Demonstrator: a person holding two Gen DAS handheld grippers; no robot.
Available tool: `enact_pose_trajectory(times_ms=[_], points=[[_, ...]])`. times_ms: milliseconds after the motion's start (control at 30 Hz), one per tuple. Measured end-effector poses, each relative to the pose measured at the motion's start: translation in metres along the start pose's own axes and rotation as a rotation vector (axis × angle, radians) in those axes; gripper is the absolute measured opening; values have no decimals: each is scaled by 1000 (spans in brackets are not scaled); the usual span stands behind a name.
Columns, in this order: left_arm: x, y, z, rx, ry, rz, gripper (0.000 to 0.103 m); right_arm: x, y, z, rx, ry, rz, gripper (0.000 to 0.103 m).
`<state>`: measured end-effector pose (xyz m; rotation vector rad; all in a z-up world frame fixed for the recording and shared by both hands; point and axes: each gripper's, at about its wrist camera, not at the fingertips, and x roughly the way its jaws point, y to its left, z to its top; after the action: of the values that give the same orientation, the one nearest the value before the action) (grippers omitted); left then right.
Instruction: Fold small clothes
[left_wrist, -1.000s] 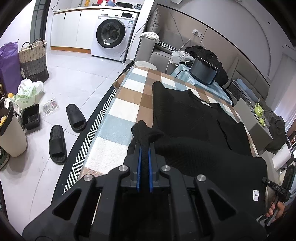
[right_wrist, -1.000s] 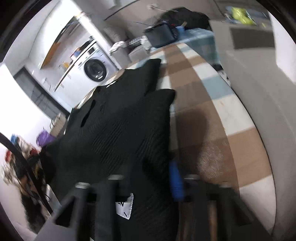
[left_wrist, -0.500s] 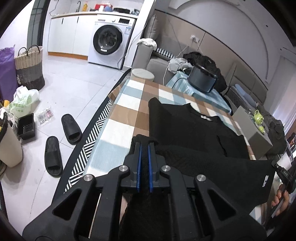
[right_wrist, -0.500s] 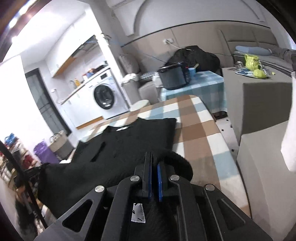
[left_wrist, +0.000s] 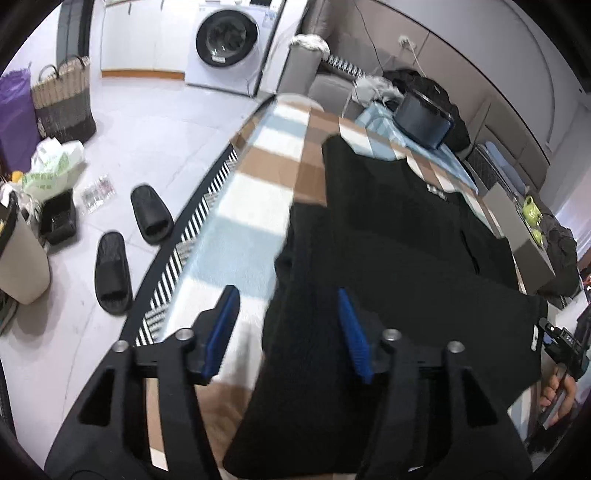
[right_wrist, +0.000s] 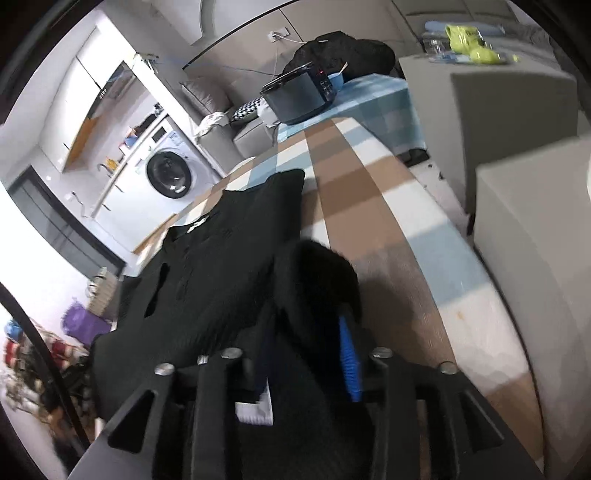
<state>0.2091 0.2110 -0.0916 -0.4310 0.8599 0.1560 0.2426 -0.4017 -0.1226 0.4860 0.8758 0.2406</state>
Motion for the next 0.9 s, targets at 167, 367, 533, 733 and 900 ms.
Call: enact_pose_trajectory(times_ms=[167, 367, 533, 733, 900], points=[[19, -17, -4, 38, 38, -18, 53, 12, 8, -10, -19, 39, 30, 43], [37, -45, -4, 117, 32, 13, 41, 25, 28, -10, -72, 55, 12, 44], [39, -59, -10, 181, 21, 38, 28, 30, 34, -11, -99, 72, -20, 32], [32, -58, -18, 183, 19, 28, 27, 26, 30, -16, -104, 84, -4, 27], [18, -56, -32, 191, 16, 32, 27, 22, 30, -19, -115, 101, -4, 27]])
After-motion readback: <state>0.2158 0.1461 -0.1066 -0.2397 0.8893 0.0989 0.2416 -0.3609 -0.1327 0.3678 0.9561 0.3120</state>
